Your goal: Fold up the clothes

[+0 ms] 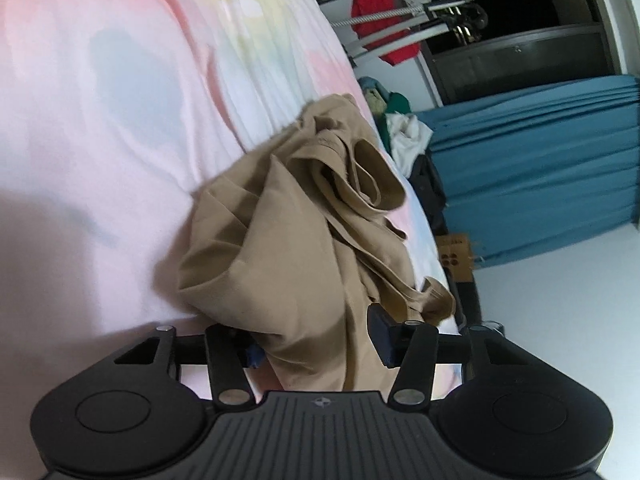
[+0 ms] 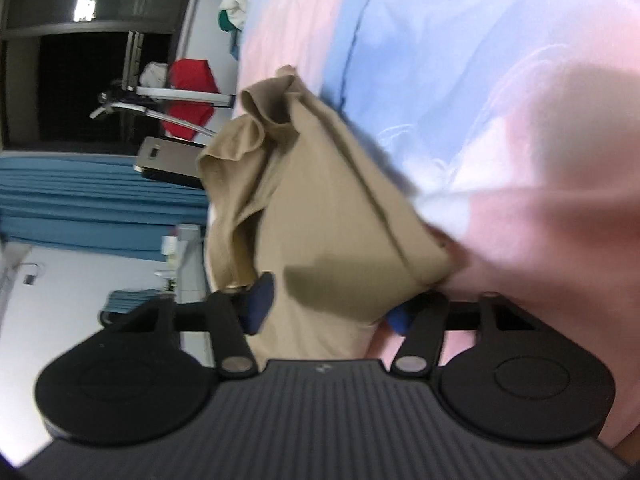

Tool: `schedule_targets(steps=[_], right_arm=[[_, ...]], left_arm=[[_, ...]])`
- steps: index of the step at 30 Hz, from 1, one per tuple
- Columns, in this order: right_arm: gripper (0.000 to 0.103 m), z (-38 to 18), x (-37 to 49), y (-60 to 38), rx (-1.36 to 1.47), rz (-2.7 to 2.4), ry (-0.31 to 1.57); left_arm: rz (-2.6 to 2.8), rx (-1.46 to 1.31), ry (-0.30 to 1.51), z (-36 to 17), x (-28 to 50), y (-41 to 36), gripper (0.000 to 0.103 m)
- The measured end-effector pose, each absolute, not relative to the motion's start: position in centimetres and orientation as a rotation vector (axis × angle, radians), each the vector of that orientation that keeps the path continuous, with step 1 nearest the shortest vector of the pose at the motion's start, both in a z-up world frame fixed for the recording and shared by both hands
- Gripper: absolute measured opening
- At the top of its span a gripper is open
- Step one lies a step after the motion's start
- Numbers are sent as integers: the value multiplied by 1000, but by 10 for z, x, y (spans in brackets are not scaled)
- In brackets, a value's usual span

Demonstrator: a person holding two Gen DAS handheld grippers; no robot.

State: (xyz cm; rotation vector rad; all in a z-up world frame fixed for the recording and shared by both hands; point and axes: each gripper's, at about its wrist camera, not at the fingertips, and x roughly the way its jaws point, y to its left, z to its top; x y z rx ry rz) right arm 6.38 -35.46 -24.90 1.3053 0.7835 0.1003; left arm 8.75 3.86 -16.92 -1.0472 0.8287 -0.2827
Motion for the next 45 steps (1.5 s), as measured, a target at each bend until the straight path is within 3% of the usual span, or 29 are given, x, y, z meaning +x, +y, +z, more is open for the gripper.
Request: schedule_targets(steps=[3,6,10,13,18,21,28,36,45], right_arm=[[19,-241,62,-349,1226,97,787],[16,-232,58,-351,1194,111,761],[15,-233,54,-351,1193,104,757],[15,-235,55,-354,1188,95,760],[14,-229,56,-357,1188,105,730],[12,-218,53,-356,1190,110,700],[11,-191,41,-354,1210,130,624],[11,-136,-10,-340,1179,168,558],[12,-142,-94,-334,1217,182,619]], left_arm=[[-264,-1057,846,-171,88,44,61],[-245,-1067,864,-172,88,50,69],[-236,-1094,867,-178,92,53,67],[-233,-1100,866,-181,96,55,59],[-228,-1115,859,-180,94,65,27],[-253,-1127,856,-173,94,67,18],[-281,-1139,780,-113,72,75,14],[-233,-1241,775,-55,-9,95,14],[-165,-1306,857,-53,-98,118,15]])
